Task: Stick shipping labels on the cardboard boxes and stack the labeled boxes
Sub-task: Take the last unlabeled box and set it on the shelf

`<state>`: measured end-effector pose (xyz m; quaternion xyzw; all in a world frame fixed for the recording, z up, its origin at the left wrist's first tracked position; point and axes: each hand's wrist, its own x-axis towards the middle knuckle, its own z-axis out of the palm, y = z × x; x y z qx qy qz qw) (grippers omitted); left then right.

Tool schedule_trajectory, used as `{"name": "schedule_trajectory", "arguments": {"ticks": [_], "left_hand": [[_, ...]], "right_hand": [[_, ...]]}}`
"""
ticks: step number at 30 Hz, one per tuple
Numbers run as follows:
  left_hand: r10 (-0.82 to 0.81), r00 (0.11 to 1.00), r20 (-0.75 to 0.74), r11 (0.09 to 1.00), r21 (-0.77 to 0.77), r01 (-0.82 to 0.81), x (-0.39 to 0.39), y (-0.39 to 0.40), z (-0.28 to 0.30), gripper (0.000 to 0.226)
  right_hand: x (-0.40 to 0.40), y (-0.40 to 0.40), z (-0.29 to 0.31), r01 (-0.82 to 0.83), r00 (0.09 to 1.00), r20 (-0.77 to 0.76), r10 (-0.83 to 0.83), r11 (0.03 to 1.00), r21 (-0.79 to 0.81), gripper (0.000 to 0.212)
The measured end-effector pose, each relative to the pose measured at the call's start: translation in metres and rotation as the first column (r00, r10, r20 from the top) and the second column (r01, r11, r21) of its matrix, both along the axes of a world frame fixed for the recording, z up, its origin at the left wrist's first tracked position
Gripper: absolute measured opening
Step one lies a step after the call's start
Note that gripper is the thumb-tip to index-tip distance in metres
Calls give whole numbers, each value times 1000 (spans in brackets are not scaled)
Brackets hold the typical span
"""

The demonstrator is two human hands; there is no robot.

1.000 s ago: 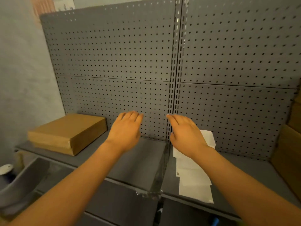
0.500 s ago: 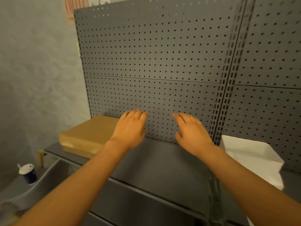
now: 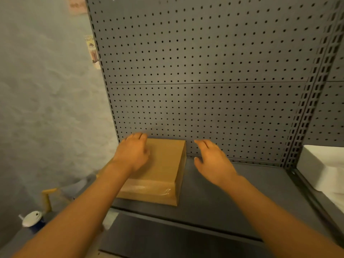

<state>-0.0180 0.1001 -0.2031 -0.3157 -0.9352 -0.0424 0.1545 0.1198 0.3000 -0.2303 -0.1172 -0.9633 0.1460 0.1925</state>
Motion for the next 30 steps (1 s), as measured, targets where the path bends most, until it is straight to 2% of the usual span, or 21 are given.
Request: {"name": "schedule_trajectory", "arguments": {"ticks": [4,7,10,12,15,19,24,30], "left_hand": [[90,977,193,992,64,-104,-32,-33,-18,59],[159,918,364,977,77,-200,-49,-51,-34,65],[161,835,526,958,121,-261,-59,-60,-44,72],[135,807,575,944,173,-281,-62,-62,-46,76],[135,756,641,904,233,-359,-67,-63,-43,80],[102,687,719,857,288,-428,-71,-64,-38,67],[-26,723,690,775,470,-422,-53,-49,-31,59],[-269,705,656,640,669,-378,-19,-19,-17,61]], "right_hand": [[-21,-28,-12,31,997,74,-13,966,-258,59],[-37,-46,-27,86,990,138,-24,883,-462,68],[-55,-54,-43,139,981,190,-31,797,-588,81],[-62,-54,-52,159,978,204,-31,744,-649,85],[-64,-52,-55,129,986,168,-6,666,-734,76],[-60,-52,-52,79,992,121,42,550,-831,61],[-43,-43,-31,98,994,56,-93,558,-824,51],[-11,-13,-6,132,945,-104,-309,656,-743,73]]}}
